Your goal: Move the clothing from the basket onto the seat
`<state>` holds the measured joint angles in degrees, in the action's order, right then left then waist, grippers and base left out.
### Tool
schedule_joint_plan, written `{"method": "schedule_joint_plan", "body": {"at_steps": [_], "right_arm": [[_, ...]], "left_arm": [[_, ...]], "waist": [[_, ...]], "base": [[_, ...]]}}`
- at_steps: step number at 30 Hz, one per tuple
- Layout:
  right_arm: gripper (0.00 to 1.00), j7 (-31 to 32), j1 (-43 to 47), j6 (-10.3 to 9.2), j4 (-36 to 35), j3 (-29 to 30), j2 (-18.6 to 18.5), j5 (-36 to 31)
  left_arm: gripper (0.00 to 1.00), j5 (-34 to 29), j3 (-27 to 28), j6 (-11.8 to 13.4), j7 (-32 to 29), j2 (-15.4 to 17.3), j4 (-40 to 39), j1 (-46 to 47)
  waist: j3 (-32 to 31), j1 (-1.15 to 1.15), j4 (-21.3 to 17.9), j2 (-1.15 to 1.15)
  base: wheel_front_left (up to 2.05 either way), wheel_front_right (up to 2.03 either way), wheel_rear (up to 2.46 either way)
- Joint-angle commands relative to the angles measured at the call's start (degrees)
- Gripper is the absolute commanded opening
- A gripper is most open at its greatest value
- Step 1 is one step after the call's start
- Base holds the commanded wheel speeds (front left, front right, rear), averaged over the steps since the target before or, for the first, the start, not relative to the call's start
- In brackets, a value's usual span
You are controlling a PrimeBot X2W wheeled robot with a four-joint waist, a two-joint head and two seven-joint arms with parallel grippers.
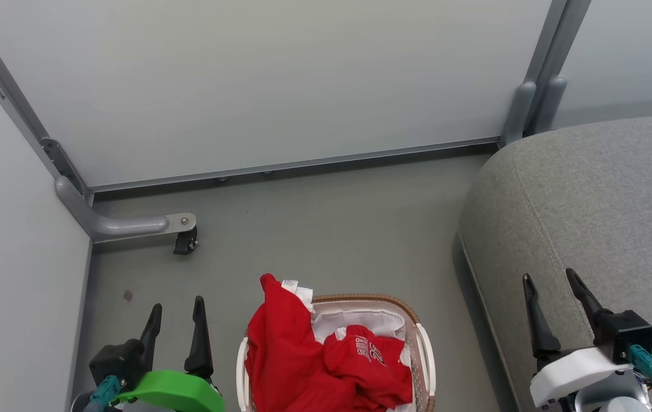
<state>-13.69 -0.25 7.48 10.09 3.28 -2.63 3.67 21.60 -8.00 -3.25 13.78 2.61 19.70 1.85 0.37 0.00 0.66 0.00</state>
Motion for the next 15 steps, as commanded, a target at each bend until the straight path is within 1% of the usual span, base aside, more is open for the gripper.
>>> {"method": "schedule_joint_plan", "body": {"at_steps": [1,11,15], "right_arm": [[1.0,-0.6,0.92,0.02,-0.23,0.05,-0.35,-1.55],[1.0,-1.65,1.08,0.02,-0.52,-0.13,-0.41,-5.81],[1.0,-1.6,1.06,0.02,-0.52,-0.06,-0.4,-5.57]], "left_arm": [[1.0,-0.91,-0.15,0.31,0.46,0.42,0.1,-0.13],[1.0,-4.02,-0.64,0.34,1.56,0.46,1.07,-0.34],[1.0,-4.01,-0.61,0.32,1.39,0.45,1.39,-0.24]], "waist": [[-0.01,0.0,0.0,0.0],[0.0,0.0,-0.01,0.0],[0.01,0.0,0.01,0.0]], "base": [[0.0,0.0,0.0],[0.0,0.0,0.0],[0.0,0.0,0.0]]}}
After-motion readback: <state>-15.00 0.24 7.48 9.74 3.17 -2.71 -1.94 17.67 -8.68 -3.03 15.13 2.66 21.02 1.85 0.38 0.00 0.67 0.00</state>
